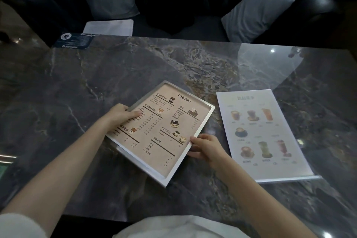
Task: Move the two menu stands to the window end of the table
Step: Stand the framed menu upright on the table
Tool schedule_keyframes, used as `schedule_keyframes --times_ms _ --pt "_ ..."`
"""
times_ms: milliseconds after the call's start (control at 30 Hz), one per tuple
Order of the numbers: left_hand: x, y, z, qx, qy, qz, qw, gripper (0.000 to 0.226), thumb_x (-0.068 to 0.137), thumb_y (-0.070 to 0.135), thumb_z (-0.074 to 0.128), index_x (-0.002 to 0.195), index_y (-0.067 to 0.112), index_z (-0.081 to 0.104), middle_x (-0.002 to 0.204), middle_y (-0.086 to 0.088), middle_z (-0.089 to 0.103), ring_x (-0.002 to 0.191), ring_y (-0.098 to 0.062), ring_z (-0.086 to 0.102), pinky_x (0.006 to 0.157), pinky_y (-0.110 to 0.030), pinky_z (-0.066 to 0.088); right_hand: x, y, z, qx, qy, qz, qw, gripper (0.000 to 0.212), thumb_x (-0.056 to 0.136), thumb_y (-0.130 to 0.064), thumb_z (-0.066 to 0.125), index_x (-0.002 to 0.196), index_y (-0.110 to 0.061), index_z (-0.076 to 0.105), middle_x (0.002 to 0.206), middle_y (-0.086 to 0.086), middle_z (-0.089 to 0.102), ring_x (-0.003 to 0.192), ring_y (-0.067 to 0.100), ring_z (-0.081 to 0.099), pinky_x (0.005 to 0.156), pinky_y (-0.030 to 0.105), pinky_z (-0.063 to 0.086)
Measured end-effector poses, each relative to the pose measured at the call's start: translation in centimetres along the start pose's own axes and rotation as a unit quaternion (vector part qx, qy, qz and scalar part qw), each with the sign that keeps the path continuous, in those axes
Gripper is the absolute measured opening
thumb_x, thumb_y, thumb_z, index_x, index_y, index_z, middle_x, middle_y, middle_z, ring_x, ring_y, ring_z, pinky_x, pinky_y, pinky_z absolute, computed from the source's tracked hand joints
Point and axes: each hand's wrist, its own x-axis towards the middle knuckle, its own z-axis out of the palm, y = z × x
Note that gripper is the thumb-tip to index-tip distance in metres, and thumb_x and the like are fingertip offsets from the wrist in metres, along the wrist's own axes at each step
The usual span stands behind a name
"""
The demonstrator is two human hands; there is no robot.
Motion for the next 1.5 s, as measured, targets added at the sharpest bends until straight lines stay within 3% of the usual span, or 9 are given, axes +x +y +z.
schedule_keyframes --times_ms 300,533,700,833,967,1067,1133,1233,1500 --pt "-1.0 1.0 -0.6 -0.065 0.031 0.046 0.996 0.023 0.083 0.036 0.065 0.087 0.013 0.063 0.079 -0.007 0.071 0.068 -0.021 0.069 0.056 -0.029 0.053 -1.0 -3.0 0.5 -0.080 0.037 -0.073 0.993 0.028 0.087 -0.009 0.057 0.111 0.002 0.048 0.087 0.008 0.068 0.067 0.015 0.070 0.055 0.032 0.061" --pt "-1.2 3.7 -0.6 -0.143 0.060 0.101 0.983 0.022 0.083 0.035 0.065 0.083 0.014 0.062 0.080 -0.006 0.069 0.072 -0.022 0.067 0.061 -0.032 0.054 -3.1 -7.5 0.4 -0.105 0.043 -0.179 0.977 0.017 0.088 -0.010 0.056 0.103 -0.006 0.049 0.087 0.004 0.069 0.075 0.014 0.070 0.053 0.027 0.060" --pt "-0.8 5.6 -0.6 -0.160 0.042 0.131 0.978 0.031 0.085 0.035 0.062 0.101 0.009 0.062 0.087 -0.002 0.069 0.075 -0.015 0.067 0.052 -0.021 0.052 -3.7 -8.1 0.3 -0.122 0.075 -0.257 0.956 0.016 0.090 -0.010 0.054 0.103 -0.002 0.049 0.092 0.009 0.070 0.084 0.017 0.070 0.054 0.025 0.059" --pt "-0.5 6.5 0.1 -0.170 0.049 0.151 0.973 0.024 0.087 0.036 0.058 0.100 0.016 0.059 0.086 0.005 0.066 0.075 -0.010 0.064 0.054 -0.021 0.046 -3.5 -7.5 0.1 -0.132 0.103 -0.301 0.939 0.011 0.089 -0.007 0.054 0.099 -0.004 0.049 0.098 0.016 0.070 0.089 0.024 0.069 0.067 0.042 0.061" --pt "0.0 6.3 0.9 -0.203 0.049 0.169 0.963 0.009 0.088 0.033 0.058 0.090 0.024 0.059 0.089 0.008 0.064 0.078 -0.006 0.063 0.057 -0.015 0.048 -3.6 -6.2 -0.1 -0.173 0.117 -0.347 0.914 0.011 0.088 -0.007 0.055 0.093 -0.016 0.052 0.096 0.009 0.070 0.091 0.021 0.069 0.071 0.038 0.061" --pt "0.2 5.9 1.1 -0.209 0.042 0.181 0.960 0.003 0.088 0.029 0.058 0.087 0.026 0.059 0.090 0.008 0.064 0.081 -0.007 0.063 0.057 -0.013 0.052 -3.7 -5.2 0.0 -0.200 0.133 -0.369 0.898 0.025 0.087 -0.008 0.057 0.088 -0.032 0.050 0.095 0.002 0.071 0.090 0.017 0.068 0.077 0.046 0.058" --pt "0.4 5.5 1.0 -0.213 0.033 0.186 0.959 0.002 0.089 0.028 0.057 0.089 0.027 0.059 0.092 0.007 0.065 0.084 -0.008 0.063 0.067 -0.019 0.054 -3.8 -4.7 0.1 -0.201 0.144 -0.373 0.894 0.029 0.087 -0.007 0.057 0.088 -0.034 0.049 0.092 -0.004 0.069 0.089 0.017 0.068 0.077 0.047 0.058" --pt "0.7 4.7 1.1 -0.221 0.029 0.193 0.955 0.004 0.088 0.028 0.057 0.091 0.028 0.060 0.096 0.006 0.065 0.090 -0.010 0.063 0.079 -0.028 0.053 -4.1 -4.2 0.6 -0.194 0.138 -0.380 0.894 0.029 0.087 -0.006 0.057 0.088 -0.035 0.049 0.093 -0.007 0.068 0.091 0.014 0.067 0.079 0.042 0.058" --pt "0.0 2.4 1.5 -0.221 0.042 0.207 0.952 0.023 0.091 0.023 0.053 0.114 0.018 0.055 0.103 0.013 0.062 0.097 0.000 0.057 0.080 -0.019 0.046 -4.9 -1.1 1.6 -0.251 0.138 -0.396 0.872 0.025 0.086 -0.009 0.058 0.095 -0.029 0.046 0.092 -0.019 0.060 0.081 -0.009 0.061 0.069 0.004 0.049"
